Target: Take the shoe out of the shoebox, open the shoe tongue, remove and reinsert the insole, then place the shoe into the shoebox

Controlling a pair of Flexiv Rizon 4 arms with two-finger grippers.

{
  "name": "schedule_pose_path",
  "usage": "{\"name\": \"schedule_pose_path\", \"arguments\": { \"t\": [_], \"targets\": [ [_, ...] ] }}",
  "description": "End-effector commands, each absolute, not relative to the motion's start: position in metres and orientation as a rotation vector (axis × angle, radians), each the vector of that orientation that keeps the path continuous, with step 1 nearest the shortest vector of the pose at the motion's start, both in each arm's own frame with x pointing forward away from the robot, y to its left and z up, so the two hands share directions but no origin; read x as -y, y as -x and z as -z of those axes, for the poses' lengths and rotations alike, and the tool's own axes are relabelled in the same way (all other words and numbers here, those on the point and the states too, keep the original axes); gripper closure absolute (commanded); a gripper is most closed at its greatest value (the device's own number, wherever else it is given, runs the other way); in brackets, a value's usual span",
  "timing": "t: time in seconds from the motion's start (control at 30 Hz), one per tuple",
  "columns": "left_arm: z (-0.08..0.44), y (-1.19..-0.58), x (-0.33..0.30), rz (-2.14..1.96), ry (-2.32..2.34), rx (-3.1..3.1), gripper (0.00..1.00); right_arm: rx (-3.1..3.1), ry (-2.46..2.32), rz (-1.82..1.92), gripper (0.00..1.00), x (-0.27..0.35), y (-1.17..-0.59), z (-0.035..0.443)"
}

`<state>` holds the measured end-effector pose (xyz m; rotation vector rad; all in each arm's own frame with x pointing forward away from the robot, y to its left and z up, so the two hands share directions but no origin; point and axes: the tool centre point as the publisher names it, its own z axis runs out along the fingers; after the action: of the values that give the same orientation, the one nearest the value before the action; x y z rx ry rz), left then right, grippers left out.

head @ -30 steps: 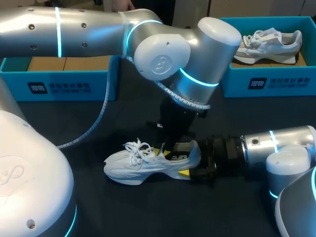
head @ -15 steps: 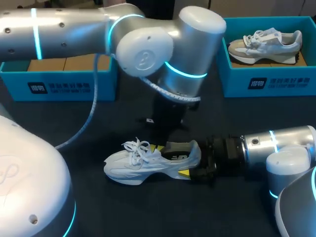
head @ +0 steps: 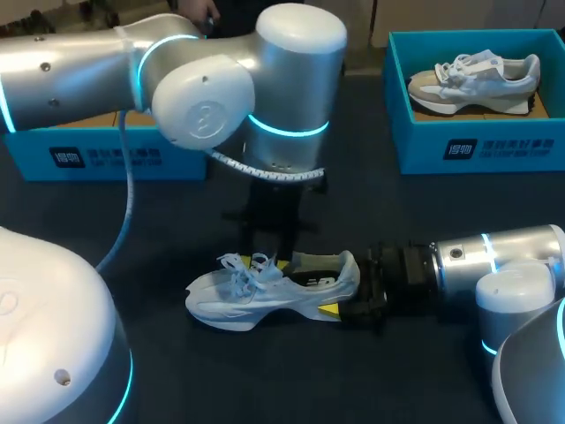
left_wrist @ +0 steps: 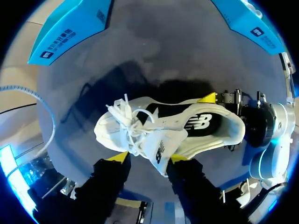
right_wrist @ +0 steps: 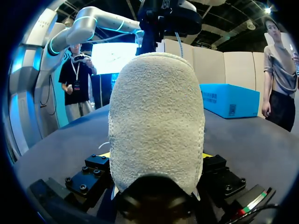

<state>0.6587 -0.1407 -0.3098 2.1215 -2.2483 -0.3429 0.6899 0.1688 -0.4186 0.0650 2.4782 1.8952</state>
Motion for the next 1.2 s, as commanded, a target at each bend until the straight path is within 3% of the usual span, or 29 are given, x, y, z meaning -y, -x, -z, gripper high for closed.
{"name": "schedule_pose_path", "arguments": {
  "t": [0.03,0.07,0.43,0.67,0.7,0.73,0.77,1.2],
  "targets": [
    [0.318,-0.661,0.149,0.365,-2.117,2.278,0.42,-2.481,-0.065,-1.89,1.0,-0.17,-0.69,0.419],
    [0.32,-0.661,0.151,0.374,-2.117,2.292,0.39,-2.481,-0.065,-1.89,1.0,-0.17,-0.69,0.419],
    [0.327,-0.666,0.166,0.456,-2.135,2.347,0.43,-2.481,-0.065,-1.89,1.0,-0.17,-0.69,0.419],
    [0.328,-0.666,0.164,0.479,-2.157,2.36,0.7,-2.481,-0.065,-1.89,1.0,-0.17,-0.69,0.419],
    [0.328,-0.666,0.163,0.478,-2.16,2.356,0.76,-2.481,-0.065,-1.89,1.0,-0.17,-0.69,0.419],
    [0.326,-0.665,0.16,0.476,-2.159,2.345,0.93,-2.481,-0.065,-1.89,1.0,-0.17,-0.69,0.419],
    [0.325,-0.665,0.158,0.473,-2.157,2.34,1.0,-2.481,-0.065,-1.89,1.0,-0.17,-0.69,0.419],
    [0.305,-0.66,0.107,0.067,-2.129,2.111,1.0,-2.481,-0.065,-1.89,1.0,-0.17,-0.69,0.419]
  ]
}}
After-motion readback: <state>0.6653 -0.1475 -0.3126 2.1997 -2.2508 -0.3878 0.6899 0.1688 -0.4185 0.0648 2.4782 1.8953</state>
